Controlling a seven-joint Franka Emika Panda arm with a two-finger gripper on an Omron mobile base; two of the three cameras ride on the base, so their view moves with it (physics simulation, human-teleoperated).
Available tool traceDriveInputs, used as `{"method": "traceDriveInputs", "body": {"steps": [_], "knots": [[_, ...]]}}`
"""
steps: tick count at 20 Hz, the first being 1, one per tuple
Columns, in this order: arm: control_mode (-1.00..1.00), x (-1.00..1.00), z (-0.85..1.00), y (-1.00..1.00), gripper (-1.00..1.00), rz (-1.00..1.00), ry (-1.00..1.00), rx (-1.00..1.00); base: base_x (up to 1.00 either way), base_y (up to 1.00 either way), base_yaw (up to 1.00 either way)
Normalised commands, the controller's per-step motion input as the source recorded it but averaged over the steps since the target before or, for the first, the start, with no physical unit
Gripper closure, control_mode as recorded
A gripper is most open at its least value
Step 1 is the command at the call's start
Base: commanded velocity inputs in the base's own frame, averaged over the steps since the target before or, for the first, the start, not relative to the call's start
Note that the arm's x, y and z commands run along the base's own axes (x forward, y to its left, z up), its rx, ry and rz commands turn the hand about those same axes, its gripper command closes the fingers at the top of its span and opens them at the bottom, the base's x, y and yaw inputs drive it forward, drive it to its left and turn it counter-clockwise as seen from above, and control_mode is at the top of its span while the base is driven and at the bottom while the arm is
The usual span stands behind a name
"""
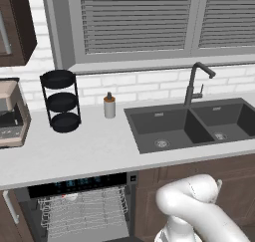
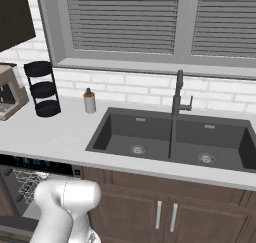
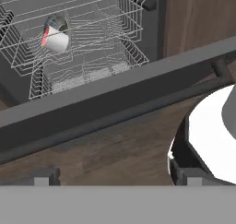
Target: Pick up the cup and bowl from the counter, place them in the dishwasher, and close the dishwasher door.
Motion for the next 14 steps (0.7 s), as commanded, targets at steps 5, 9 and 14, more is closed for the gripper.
{"method": "traceDriveInputs", "body": {"steps": [5, 9, 14], "knots": [[-1.0, 0.67, -1.0, 0.02, -1.0, 0.0, -0.2, 0.0, 0.0, 0.0, 0.0], [-1.0, 0.98, -0.88, 0.28, -1.0, 0.0, -0.51, -0.04, 0.0, 0.0, 0.0], [-1.0, 1.0, -0.64, 0.25, -1.0, 0.0, -0.5, -0.07, 0.0, 0.0, 0.0]]}}
